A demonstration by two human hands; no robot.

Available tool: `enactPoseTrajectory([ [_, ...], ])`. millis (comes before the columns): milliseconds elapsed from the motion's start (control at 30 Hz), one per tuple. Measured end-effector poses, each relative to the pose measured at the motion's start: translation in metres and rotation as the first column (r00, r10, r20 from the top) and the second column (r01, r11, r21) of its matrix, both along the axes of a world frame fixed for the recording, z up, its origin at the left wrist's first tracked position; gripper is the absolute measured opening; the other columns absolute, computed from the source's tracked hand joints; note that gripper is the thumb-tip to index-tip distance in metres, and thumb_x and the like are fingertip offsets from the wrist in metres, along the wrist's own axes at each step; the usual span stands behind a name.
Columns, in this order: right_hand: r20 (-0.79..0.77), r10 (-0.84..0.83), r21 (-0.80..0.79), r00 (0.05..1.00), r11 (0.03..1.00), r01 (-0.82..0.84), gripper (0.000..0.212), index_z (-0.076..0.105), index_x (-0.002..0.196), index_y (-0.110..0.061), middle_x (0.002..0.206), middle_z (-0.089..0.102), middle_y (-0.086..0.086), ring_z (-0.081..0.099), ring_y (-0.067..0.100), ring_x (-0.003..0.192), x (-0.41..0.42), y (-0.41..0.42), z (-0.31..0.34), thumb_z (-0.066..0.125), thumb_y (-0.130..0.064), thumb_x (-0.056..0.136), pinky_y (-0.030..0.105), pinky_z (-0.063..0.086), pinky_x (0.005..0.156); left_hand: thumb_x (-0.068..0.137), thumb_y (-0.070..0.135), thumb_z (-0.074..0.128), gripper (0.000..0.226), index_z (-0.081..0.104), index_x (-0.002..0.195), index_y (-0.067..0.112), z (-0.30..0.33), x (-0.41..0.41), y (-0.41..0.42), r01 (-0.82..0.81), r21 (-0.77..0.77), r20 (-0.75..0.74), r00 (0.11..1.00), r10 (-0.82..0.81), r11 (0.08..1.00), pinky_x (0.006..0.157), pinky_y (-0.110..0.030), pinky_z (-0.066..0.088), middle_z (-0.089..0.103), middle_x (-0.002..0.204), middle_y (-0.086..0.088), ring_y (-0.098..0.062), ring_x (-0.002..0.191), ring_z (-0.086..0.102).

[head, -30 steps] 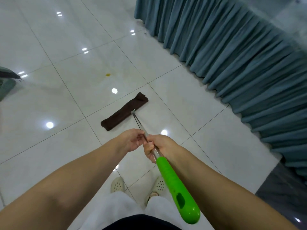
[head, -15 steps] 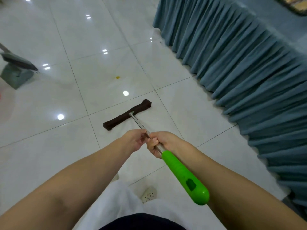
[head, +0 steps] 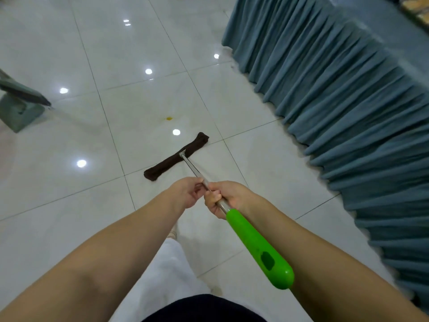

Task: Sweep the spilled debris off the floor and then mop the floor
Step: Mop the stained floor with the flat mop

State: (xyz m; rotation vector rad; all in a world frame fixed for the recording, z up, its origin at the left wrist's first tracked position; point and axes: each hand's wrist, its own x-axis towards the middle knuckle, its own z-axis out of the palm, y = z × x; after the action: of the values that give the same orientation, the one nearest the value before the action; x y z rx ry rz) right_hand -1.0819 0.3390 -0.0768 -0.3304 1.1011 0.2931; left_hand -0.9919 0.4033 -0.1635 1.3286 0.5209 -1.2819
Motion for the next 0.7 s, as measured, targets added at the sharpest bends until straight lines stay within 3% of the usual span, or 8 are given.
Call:
enactPoseTrajectory([
  [133,-0.031,0.032,-0.011,0.999,0.999,-0.032,0.03,0.049,0.076,-0.006,0.04,0.043,0.004,0.031,0.004,0.022,0.065,-0.023,-0.002,0.038,-0.014,0.103,0.009,0.029,0.025,0.095,-0.003,0.046,0.019,0.052,0.077,-0.002,-0.003,0.066,-0.022,-0.05,0.008,-0.013,0.999,0.05,0.999,0.035,-0.019,0.049,0.057,0.068,-0.015,-0.014,0.03,0.058],
  [233,-0.05,0.017,-0.027,0.999,0.999,-0.019,0.028,0.048,0.077,-0.007,0.042,0.043,0.004,0.031,0.004,0.023,0.119,-0.034,-0.005,0.038,-0.014,0.103,0.008,0.028,0.025,0.094,-0.003,0.045,0.017,0.052,0.079,-0.003,-0.006,0.121,-0.034,-0.02,0.013,-0.021,1.0,0.021,1.0,0.037,-0.021,0.051,0.056,0.076,-0.016,-0.016,0.034,0.06],
  [333,-0.082,0.011,-0.05,0.997,0.999,-0.015,0.021,0.046,0.082,-0.011,0.053,0.042,0.005,0.032,0.006,0.023,0.173,-0.042,-0.009,0.038,-0.009,0.101,0.008,0.029,0.026,0.095,-0.002,0.043,0.015,0.052,0.082,-0.003,-0.008,0.177,-0.044,0.007,0.001,-0.044,0.999,-0.007,1.0,0.058,-0.027,0.057,0.059,0.08,-0.017,-0.022,0.057,0.065],
  [433,-0.092,0.026,-0.06,0.995,0.998,-0.032,0.022,0.046,0.081,-0.013,0.053,0.04,0.004,0.032,0.006,0.023,0.22,-0.053,-0.013,0.036,-0.006,0.1,0.007,0.028,0.026,0.096,-0.002,0.043,0.014,0.052,0.084,-0.002,-0.008,0.226,-0.054,0.018,-0.002,-0.054,0.998,-0.018,1.0,0.058,-0.027,0.058,0.06,0.08,-0.017,-0.021,0.058,0.065],
  [533,-0.086,0.044,-0.055,0.995,0.997,-0.049,0.025,0.046,0.078,-0.012,0.053,0.038,0.003,0.031,0.005,0.022,0.258,-0.064,-0.015,0.036,-0.006,0.1,0.007,0.028,0.026,0.095,-0.003,0.043,0.018,0.051,0.079,-0.002,-0.006,0.264,-0.065,0.022,0.006,-0.043,0.999,-0.021,1.0,0.064,-0.028,0.057,0.064,0.056,-0.015,-0.017,0.04,0.063],
  [600,-0.087,0.047,-0.055,0.995,0.997,-0.052,0.024,0.046,0.078,-0.013,0.058,0.036,0.002,0.031,0.005,0.023,0.279,-0.071,-0.017,0.037,-0.006,0.1,0.007,0.028,0.026,0.095,-0.004,0.043,0.019,0.052,0.078,-0.003,-0.007,0.285,-0.073,0.017,0.02,-0.041,0.999,-0.017,1.0,0.072,-0.029,0.054,0.063,0.047,-0.012,-0.019,0.045,0.064],
  [700,-0.085,0.05,-0.046,0.995,0.997,-0.054,0.024,0.046,0.079,-0.015,0.05,0.039,0.002,0.031,0.005,0.023,0.306,-0.08,-0.022,0.039,-0.008,0.1,0.007,0.028,0.026,0.096,-0.004,0.041,0.02,0.051,0.078,-0.004,-0.009,0.312,-0.082,0.017,0.017,-0.045,0.999,-0.016,1.0,0.077,-0.031,0.055,0.063,0.064,-0.018,-0.022,0.059,0.063],
])
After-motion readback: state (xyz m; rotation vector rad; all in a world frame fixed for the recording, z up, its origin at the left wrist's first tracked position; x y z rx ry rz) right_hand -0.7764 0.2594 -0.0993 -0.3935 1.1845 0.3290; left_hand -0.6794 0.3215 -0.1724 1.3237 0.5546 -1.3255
